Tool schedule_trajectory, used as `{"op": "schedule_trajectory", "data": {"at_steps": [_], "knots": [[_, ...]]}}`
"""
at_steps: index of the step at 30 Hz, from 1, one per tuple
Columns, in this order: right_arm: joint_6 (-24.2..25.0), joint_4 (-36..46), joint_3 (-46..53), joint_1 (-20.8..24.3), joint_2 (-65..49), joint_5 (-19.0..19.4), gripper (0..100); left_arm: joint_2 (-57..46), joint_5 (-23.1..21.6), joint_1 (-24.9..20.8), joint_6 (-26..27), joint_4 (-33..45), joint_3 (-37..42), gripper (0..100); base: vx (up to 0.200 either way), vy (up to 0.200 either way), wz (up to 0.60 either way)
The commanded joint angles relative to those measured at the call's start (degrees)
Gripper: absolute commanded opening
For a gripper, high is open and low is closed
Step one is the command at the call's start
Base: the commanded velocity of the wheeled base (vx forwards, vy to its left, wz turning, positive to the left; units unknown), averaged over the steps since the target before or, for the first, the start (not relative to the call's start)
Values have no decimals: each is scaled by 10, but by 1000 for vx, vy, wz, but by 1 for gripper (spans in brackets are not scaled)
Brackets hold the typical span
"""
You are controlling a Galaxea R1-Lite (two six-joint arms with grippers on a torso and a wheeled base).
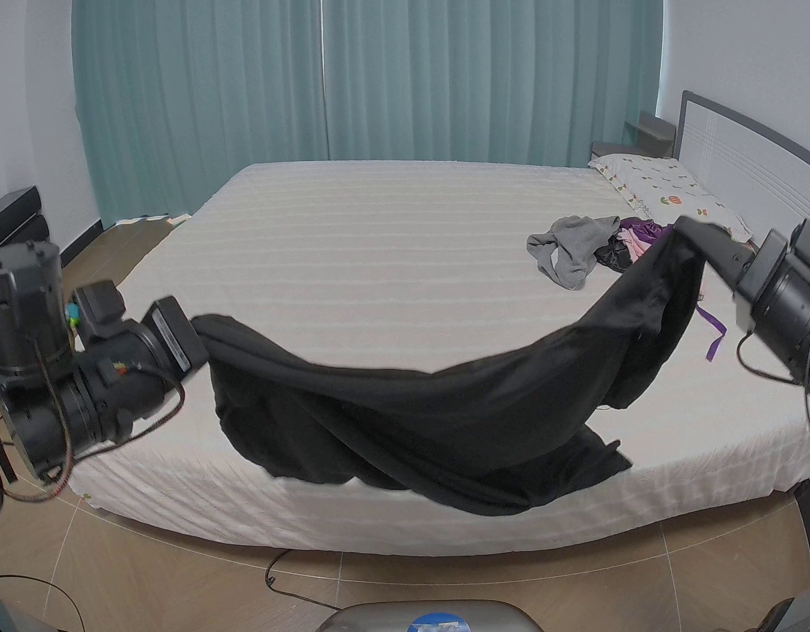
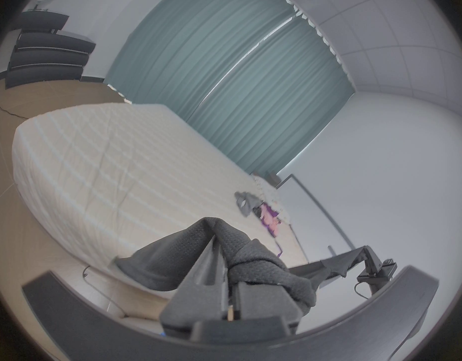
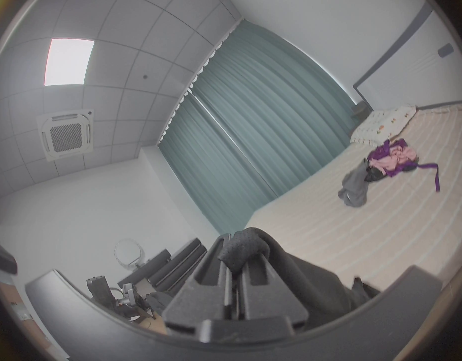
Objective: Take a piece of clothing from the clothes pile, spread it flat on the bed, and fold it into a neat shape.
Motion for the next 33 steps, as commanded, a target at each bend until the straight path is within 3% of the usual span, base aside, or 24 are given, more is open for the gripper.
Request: {"op": "schedule_trajectory", "data": {"at_steps": [1, 4, 14, 33], "knots": [[0, 61, -97, -51, -43, 11, 0, 12, -5, 32, 1, 43, -96, 0, 0, 0, 0], [-1, 59, -144, -87, 8, 20, 0, 82, -7, 50, -1, 60, -157, 0, 0, 0, 0], [-4, 64, -315, -118, 161, 28, 0, 227, -7, 72, -4, 64, -286, 0, 0, 0, 0], [-27, 64, -457, -115, 337, 42, 0, 358, -8, 83, -4, 87, -353, 0, 200, 0, 0]]}}
